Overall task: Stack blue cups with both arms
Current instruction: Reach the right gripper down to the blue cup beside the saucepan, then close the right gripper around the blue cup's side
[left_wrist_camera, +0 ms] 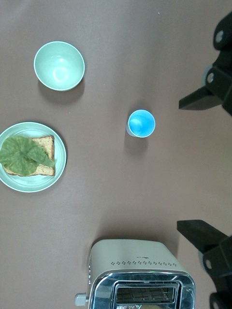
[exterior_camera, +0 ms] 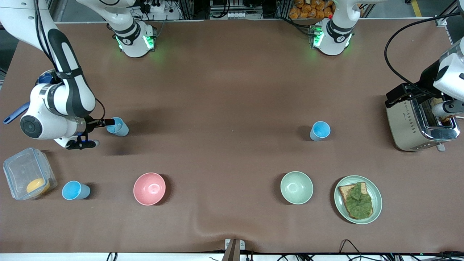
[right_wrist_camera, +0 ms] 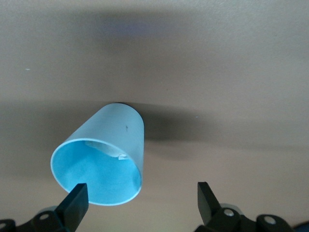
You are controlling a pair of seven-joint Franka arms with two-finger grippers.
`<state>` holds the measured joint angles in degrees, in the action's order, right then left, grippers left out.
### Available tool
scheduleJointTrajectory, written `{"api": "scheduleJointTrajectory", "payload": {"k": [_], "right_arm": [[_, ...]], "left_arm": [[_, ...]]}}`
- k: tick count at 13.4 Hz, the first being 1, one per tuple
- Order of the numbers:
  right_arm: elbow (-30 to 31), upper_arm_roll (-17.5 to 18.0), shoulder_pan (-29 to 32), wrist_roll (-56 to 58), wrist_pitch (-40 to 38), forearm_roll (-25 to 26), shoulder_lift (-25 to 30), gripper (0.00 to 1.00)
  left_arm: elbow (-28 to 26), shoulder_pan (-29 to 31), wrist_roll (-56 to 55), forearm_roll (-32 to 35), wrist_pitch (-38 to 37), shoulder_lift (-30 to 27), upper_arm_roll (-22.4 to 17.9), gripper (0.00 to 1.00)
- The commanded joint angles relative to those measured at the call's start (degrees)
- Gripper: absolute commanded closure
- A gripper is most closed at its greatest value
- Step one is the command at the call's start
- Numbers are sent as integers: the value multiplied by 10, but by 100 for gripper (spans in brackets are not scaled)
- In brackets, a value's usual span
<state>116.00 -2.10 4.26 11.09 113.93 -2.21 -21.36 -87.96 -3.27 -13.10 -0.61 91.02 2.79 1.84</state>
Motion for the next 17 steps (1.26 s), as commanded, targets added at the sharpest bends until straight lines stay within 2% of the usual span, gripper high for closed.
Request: {"api": "scheduleJointTrajectory", "payload": {"k": [1,3,5,7,9,15,17], "right_arm": [[-2,9,14,8,2,-17,-9,0],[-5,8,16,9,1,-27,-12,0],[-5,8,16,9,2,-27,-12,7],[-6,9,22,9,-2,-34,-12,8],[-7,8,23,10,-2,-34,-14,15],[-6,9,20,8,-4,-36,-20,63],[-6,9,22,8,-5,-39,-21,87]], "left_arm": [[1,-3,-4,15,4,-2,2,0],[1,-3,-4,13,5,-2,4,0],[1,-4,-4,15,4,-2,4,0],[1,-3,-4,15,4,-2,4,0],[1,-4,-4,16,4,-2,4,0],[1,-1,-4,11,5,-2,4,0],[1,0,-4,9,5,-2,4,0]]}}
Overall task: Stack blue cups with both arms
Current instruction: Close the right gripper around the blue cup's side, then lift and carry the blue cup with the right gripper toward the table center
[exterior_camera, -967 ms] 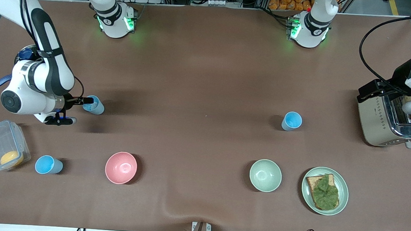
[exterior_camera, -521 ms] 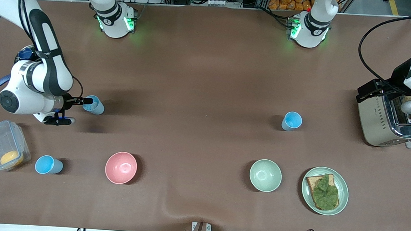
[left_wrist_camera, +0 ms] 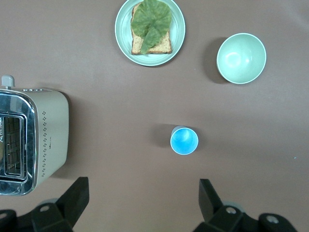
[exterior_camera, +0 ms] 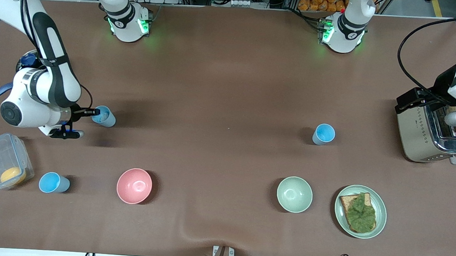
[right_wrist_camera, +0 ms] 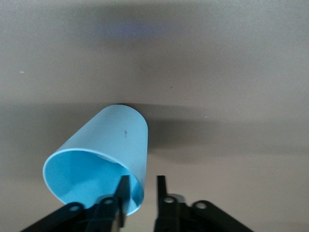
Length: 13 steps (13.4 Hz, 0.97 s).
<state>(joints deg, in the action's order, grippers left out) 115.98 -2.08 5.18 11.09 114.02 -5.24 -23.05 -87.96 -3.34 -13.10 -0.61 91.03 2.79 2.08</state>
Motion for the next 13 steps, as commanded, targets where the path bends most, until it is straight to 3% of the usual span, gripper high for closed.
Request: {"api": "scheduleJointTrajectory", "payload": {"k": [1,6,8,10,13], "right_arm": [[-6,8,12,7,-6,-19,-5,100],[-28,8,7,47,-7,-36,-16,100],[-59,16,-2,51,-42,-39,-14,100],[-120,27,-46,9,-107,-91,-18,100],[-216,29,-174,-150,-106,-104,-71,100]], "left_arm": [[1,1,-4,9,5,-2,2,0],[1,0,-3,10,4,-2,2,0],[1,-1,-3,12,4,-2,2,0],[1,-3,-3,14,5,-2,2,0],[1,-3,-3,17,5,-2,2,0]]}}
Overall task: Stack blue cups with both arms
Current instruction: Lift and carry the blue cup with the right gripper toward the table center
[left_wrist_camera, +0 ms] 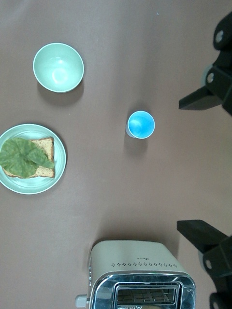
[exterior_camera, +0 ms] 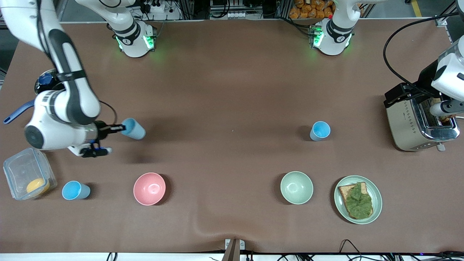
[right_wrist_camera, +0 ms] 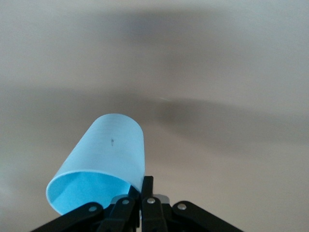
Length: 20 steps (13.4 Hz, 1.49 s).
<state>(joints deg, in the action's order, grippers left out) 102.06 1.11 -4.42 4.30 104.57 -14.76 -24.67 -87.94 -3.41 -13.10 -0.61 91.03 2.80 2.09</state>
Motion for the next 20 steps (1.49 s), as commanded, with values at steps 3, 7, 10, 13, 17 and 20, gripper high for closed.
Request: {"api": "scheduleJointTrajectory", "payload": {"k": [3,7,10,13,17,20], "right_arm": [[-153,-4,-169,-168,-10,-49,-119,100],[-215,-3,-268,-242,35,-79,-169,100],[-215,-3,-314,-275,66,-103,-174,100],[-224,-2,-369,-311,115,-158,-180,100],[-224,-2,-397,-330,192,-160,-208,100],[-224,-3,-407,-331,192,-158,-211,100]], "left_arm": [[1,-3,-3,17,5,-2,2,0],[1,-3,-4,18,5,-2,3,0],[1,-3,-4,18,5,-2,3,0],[1,-3,-4,17,5,-2,3,0],[1,-10,4,15,5,-2,5,0],[1,-11,7,14,5,-2,5,0]]}}
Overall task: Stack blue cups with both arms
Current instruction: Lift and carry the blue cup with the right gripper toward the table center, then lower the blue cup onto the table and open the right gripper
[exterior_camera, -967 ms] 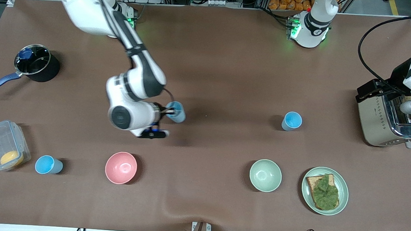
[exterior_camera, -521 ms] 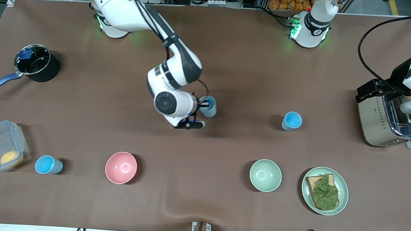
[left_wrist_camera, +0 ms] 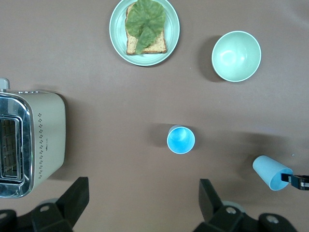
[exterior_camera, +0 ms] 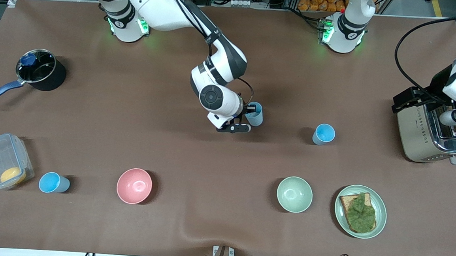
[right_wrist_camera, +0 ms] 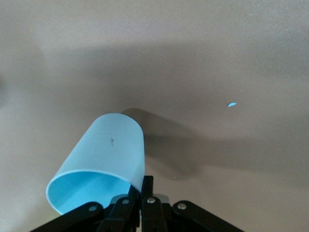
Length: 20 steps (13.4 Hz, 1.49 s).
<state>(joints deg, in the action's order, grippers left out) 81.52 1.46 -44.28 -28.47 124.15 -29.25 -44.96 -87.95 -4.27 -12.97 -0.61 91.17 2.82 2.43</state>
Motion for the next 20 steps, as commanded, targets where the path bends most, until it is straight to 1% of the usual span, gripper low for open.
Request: {"api": "scheduleJointTrajectory", "payload": {"k": [1,2,3,4,5,6,7,8,10,11,13,14,16,17,18,20], "right_arm": [[-19,-6,-8,-4,-3,-13,-13,100],[-19,-7,-10,-5,-3,-12,-15,100],[-19,-7,-12,-5,-3,-12,-15,93],[-20,-7,-12,-5,-3,-12,-14,69],[-24,-8,-12,-6,-2,-10,-14,43],[-25,-8,-19,-5,3,-8,-14,0],[-25,-8,-20,-5,25,-10,-14,0],[-26,-8,-19,-7,28,-12,-14,0],[-35,-8,-10,-9,19,-13,-6,0],[-44,-11,1,-7,-11,-13,6,0],[-85,-8,56,-10,-127,-13,13,0],[-96,-11,75,-7,-175,-10,26,0],[-96,-11,131,-4,-248,-5,55,0],[-96,-15,165,-4,-291,4,69,0],[-96,-18,198,-3,-331,29,81,0],[-95,-17,235,5,-370,115,108,0]], "left_arm": [[1,-2,6,14,3,-1,1,0],[1,-3,7,14,3,-1,1,0],[2,-6,7,14,4,3,2,0],[2,-14,7,15,7,3,2,0],[1,-14,6,15,8,3,3,0],[1,-6,7,14,16,3,11,0],[-2,19,7,15,18,2,44,0],[-5,47,7,15,18,1,69,0],[-14,47,6,19,20,7,72,0],[-25,46,5,23,21,14,72,0],[-48,46,6,35,21,13,75,0],[-67,46,6,34,21,14,75,0],[-85,46,7,30,23,17,75,0],[-90,43,8,25,48,24,76,0],[-103,31,8,15,84,27,76,0],[-143,12,8,-9,155,28,76,0]]}}
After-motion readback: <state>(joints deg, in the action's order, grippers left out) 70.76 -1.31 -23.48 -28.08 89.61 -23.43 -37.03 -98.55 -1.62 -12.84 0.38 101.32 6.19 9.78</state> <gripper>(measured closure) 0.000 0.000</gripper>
